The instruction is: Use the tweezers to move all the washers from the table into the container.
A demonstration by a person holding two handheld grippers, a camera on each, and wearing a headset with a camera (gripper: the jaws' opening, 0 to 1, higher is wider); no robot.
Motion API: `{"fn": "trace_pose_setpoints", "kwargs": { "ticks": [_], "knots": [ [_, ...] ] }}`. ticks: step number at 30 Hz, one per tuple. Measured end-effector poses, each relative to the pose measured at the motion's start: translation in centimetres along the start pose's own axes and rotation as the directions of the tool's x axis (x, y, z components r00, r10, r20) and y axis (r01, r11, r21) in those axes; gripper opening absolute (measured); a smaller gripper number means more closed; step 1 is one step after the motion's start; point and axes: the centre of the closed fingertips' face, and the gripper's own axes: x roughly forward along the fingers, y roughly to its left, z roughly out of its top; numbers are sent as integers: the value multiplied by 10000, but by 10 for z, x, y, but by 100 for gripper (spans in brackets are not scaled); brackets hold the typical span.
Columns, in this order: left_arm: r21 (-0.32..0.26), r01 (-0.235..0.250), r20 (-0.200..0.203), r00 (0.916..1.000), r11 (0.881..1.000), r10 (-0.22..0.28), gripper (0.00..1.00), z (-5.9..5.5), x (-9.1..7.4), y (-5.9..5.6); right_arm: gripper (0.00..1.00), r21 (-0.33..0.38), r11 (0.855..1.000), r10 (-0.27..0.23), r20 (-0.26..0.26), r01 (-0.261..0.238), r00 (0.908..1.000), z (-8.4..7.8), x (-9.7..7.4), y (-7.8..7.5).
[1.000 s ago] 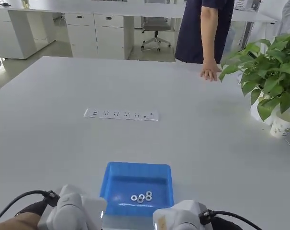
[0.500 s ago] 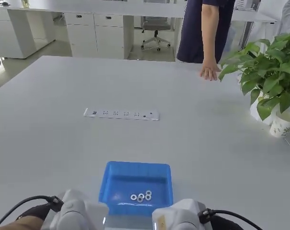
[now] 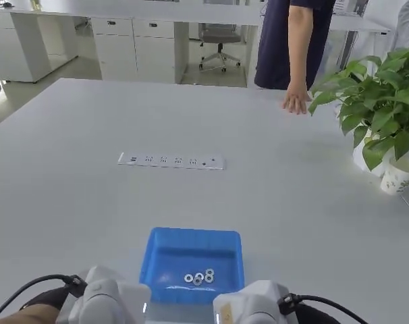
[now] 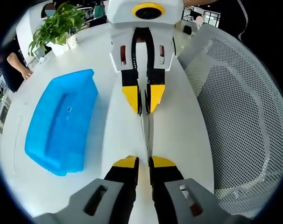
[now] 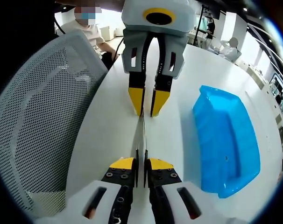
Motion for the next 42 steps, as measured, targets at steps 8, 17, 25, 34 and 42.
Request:
{"fn": "trace_pose_setpoints", "kwargs": {
  "ticks": [8, 17, 25, 34, 42],
  "knots": [
    [-93, -268, 33, 9996, 9996, 268, 15, -1, -4, 7, 18, 51, 9998, -176, 9, 176, 9998, 3, 1, -4],
    [-207, -277, -14, 9996, 9994, 277, 17, -5, -8, 6, 23, 105, 9995, -302, 103, 301, 9995, 6, -1, -8],
    [-320, -345, 92, 9994, 9989, 348, 22, -5, -16, 6, 27, 198, 9977, -646, 282, 641, 9975, 10, -16, -16],
    [-863, -676, 605, 9955, 9940, 729, 29, -2, -35, 11, 34, 669, 9907, -1218, 418, 1188, 9917, 7, -39, -29],
    [-1742, -1064, 1408, 9812, 9789, 1317, 37, 2, -56, 17, 44, 1504, 9718, -1939, 716, 1816, 9784, 1, -62, -39]
  ]
}}
